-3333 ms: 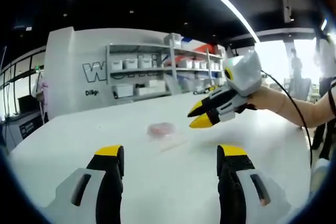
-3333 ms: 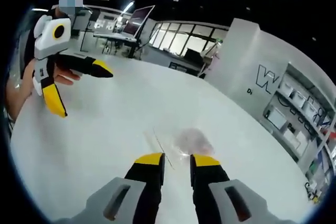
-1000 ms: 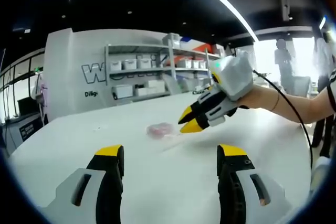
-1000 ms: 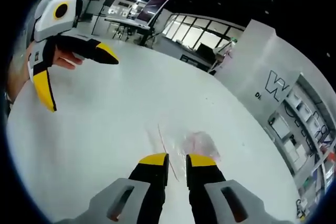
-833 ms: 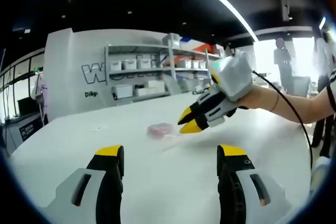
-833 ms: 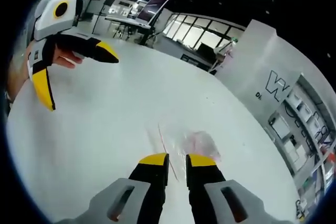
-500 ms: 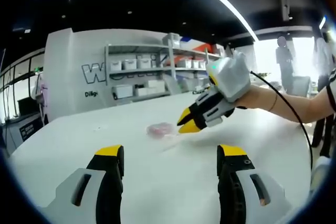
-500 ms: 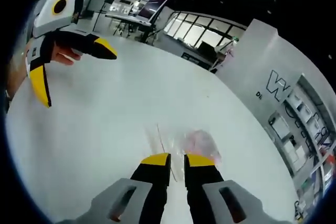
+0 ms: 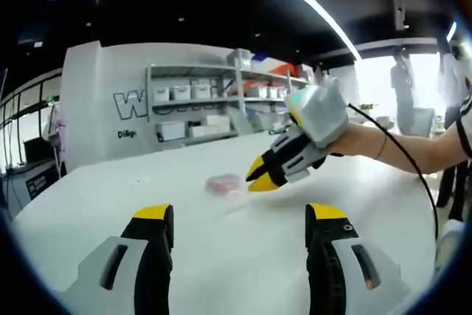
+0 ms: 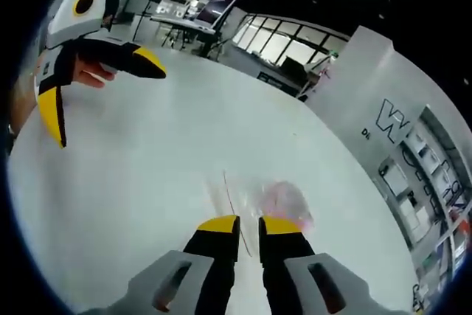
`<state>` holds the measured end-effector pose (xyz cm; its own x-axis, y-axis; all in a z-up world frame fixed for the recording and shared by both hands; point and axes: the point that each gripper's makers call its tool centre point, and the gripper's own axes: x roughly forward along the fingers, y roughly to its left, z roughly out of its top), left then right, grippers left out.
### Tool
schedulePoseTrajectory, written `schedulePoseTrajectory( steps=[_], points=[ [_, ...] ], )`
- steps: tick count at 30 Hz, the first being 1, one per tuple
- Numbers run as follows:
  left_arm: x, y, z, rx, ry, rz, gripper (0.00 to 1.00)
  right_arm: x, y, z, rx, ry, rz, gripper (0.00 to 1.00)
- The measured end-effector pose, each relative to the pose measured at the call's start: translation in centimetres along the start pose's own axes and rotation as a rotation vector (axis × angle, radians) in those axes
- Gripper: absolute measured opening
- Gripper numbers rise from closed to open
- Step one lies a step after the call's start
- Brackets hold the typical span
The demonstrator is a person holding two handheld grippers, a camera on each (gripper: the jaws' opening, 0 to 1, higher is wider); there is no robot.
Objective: Open the resealable bag by pulling the two sides of the seal apart until the entire bag opening is separated and visibly accessible.
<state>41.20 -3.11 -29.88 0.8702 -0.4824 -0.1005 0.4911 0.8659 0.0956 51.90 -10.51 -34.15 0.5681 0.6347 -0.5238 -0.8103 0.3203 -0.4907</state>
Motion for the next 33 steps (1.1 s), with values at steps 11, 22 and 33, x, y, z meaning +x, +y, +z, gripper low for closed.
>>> schedulePoseTrajectory(
  steps=[11, 22, 33],
  points=[
    [0.0, 0.09, -0.01, -0.001, 0.001, 0.004, 0.72, 0.15, 0.33, -0.17, -0.028, 0.014, 0.003, 0.05],
    [0.04, 0.0, -0.02, -0.001, 0.004, 0.001, 0.72, 0.27, 0.47, -0.33, -0.06, 0.032, 0.005, 0.0],
    [0.1, -0.05, -0.16, -0.002, 0.01, 0.0, 0.72, 0.11, 0.3, -0.1, -0.058, 0.02, 0.0, 0.0]
  ],
)
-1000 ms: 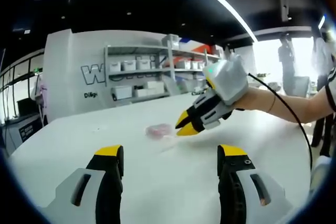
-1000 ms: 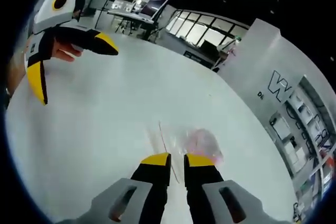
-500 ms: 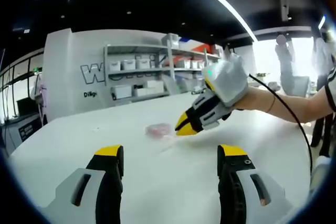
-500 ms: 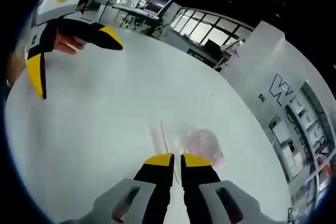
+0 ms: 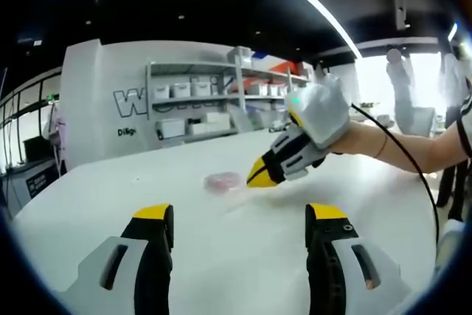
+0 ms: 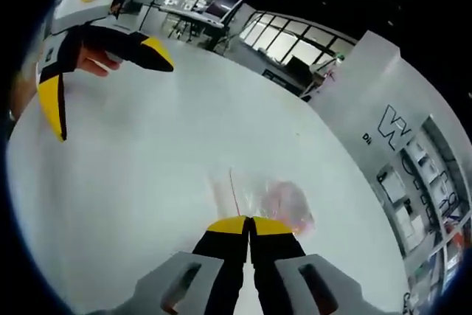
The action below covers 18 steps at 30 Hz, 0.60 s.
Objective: Open the resealable bag by pulling the two sides of the seal apart until the entire bag opening is separated and visibly accessible.
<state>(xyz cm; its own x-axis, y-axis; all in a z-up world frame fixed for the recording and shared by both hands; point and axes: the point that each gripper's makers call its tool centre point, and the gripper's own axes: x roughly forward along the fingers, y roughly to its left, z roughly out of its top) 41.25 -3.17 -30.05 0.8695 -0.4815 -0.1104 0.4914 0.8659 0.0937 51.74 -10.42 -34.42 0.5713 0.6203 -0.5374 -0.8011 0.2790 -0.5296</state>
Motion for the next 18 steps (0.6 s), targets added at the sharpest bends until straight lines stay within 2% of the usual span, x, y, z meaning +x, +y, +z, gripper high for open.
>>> schedulePoseTrajectory(
  steps=[18],
  points=[
    [0.29, -0.18, -0.38, 0.01, 0.02, -0.005, 0.72, -0.62, -0.12, 0.09, 0.031, -0.033, -0.005, 0.0]
  ],
)
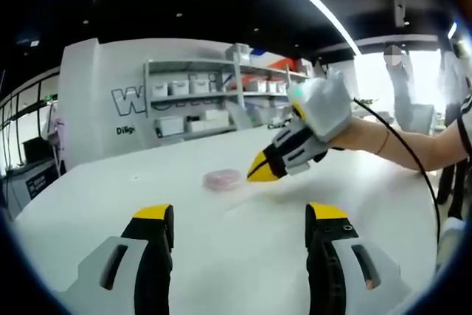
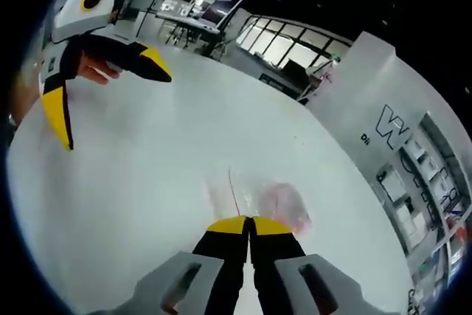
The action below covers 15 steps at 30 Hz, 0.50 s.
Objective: Open the resealable bag by pulling the two sides of the seal apart until the entire bag opening is separated and visibly accessible.
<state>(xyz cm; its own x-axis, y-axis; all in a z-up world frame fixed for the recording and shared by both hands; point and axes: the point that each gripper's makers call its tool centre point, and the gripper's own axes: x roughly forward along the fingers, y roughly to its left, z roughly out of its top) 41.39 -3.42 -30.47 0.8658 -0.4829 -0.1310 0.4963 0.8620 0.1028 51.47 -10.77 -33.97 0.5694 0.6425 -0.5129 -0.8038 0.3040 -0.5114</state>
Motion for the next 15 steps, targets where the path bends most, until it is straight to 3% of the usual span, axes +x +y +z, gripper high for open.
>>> schedulePoseTrajectory(
  steps=[15],
  points=[
    [0.08, -0.09, -0.25, 0.005, 0.011, -0.003, 0.72, -0.73, 0.3, 0.01, 0.064, -0.031, 0.013, 0.0]
  ],
)
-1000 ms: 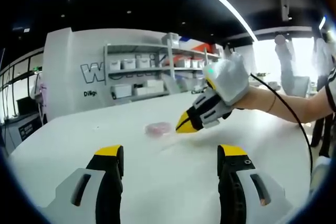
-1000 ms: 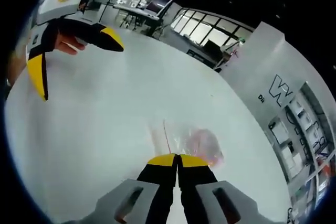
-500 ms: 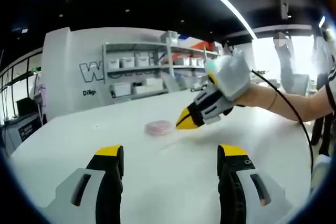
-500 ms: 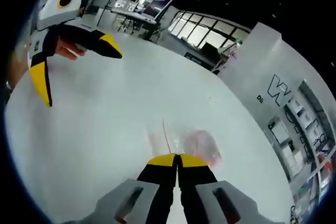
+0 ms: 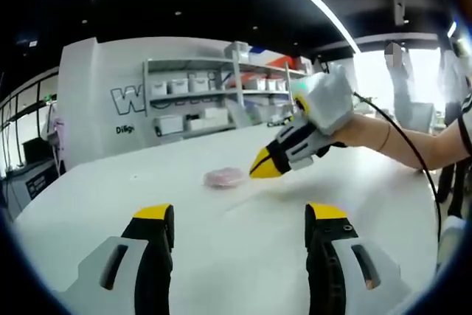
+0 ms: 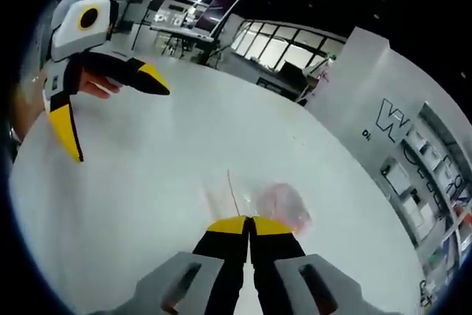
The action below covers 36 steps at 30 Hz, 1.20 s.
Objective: Open the resealable bag by pulling the two sides of the seal apart until the entire bag opening is separated and visibly accessible.
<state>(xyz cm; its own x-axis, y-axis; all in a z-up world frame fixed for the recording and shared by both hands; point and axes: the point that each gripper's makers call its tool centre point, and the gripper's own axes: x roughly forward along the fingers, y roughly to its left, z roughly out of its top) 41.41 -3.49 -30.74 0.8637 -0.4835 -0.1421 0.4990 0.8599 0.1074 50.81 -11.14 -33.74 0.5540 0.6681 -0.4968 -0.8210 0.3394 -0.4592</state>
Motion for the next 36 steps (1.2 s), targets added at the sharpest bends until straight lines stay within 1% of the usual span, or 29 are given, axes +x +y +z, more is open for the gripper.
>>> schedulePoseTrajectory(
  steps=[8, 16, 25, 32, 36],
  points=[
    [0.0, 0.0, 0.0, 0.003, 0.003, -0.002, 0.72, -0.2, -0.1, 0.4, 0.006, -0.008, 0.0, 0.0],
    [0.1, -0.4, -0.1, 0.013, 0.012, -0.016, 0.71, -0.6, -0.3, 1.1, 0.079, -0.044, 0.02, 0.0],
    [0.1, -0.4, -0.2, 0.016, 0.016, -0.016, 0.7, -1.0, -0.3, 1.1, 0.098, -0.05, 0.026, 0.0],
    [0.1, -0.5, -0.2, 0.019, 0.018, -0.019, 0.7, -1.7, -0.1, 1.8, 0.163, -0.095, 0.055, 0.0],
    [0.1, -0.5, -0.1, 0.018, 0.015, -0.018, 0.7, -1.9, 0.0, 1.9, 0.171, -0.098, 0.057, 0.0]
  ],
)
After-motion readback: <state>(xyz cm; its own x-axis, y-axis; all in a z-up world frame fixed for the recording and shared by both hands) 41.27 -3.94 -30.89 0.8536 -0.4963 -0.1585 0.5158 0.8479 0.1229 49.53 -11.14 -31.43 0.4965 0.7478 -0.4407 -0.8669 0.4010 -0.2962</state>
